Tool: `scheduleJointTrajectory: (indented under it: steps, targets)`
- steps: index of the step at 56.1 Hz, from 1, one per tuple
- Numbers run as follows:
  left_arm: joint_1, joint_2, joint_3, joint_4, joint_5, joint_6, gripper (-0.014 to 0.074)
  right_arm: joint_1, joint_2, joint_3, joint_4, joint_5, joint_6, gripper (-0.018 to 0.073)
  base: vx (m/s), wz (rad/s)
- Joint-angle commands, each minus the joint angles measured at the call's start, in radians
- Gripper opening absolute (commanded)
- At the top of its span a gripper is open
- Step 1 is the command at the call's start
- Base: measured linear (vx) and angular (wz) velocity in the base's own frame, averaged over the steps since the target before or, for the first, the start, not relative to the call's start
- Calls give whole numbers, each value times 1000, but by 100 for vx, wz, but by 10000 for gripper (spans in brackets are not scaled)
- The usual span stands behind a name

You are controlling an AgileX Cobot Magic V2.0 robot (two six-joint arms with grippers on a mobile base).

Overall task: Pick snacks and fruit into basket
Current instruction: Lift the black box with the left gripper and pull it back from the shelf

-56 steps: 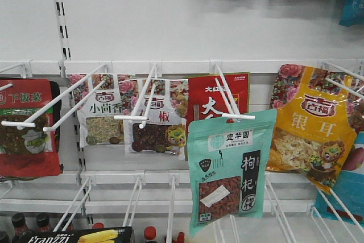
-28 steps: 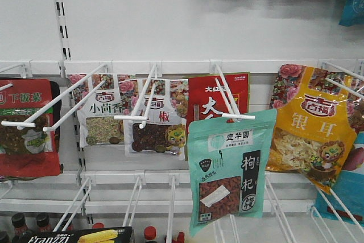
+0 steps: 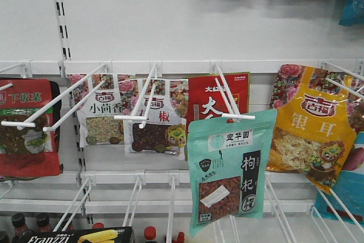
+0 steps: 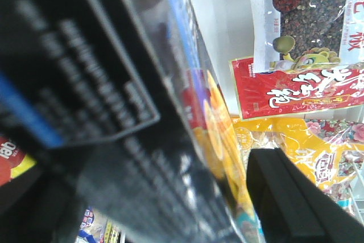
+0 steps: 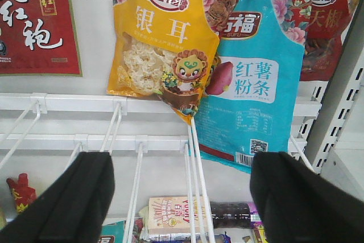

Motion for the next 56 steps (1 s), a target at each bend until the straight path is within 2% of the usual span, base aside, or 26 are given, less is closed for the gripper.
scheduleJointTrajectory:
  steps: [1, 11, 27, 32, 38, 40, 45, 56]
  targets:
    - [-8, -1, -32, -6, -100, -3, 597, -4, 9, -34, -10, -82, -8, 567, 0, 0]
    - [-8, 3, -31, -37, -123, -1, 529, -4, 9, -34, -10, -82, -8, 567, 0, 0]
    - [-8, -18, -30, -37, -140, -1, 383, -4, 9, -34, -10, -82, -8, 567, 0, 0]
    - [-8, -64, -30, -30, -132, 42, 351, -4, 9, -34, -10, -82, -8, 567, 0, 0]
    - [-8, -133, -30, -34, -104, 201, 321, -4, 9, -34, -10, -82, -8, 567, 0, 0]
    - [-8, -164, -30, -34, -73, 275, 311, -4, 9, -34, -10, -82, -8, 567, 0, 0]
    - [-8, -246, -30, -34, 26, 401, 295, -4, 9, -34, -10, -82, -8, 567, 0, 0]
    - [64, -464, -31, -30, 215, 733, 279, -4, 9, -34, -10, -82, -8, 567, 0, 0]
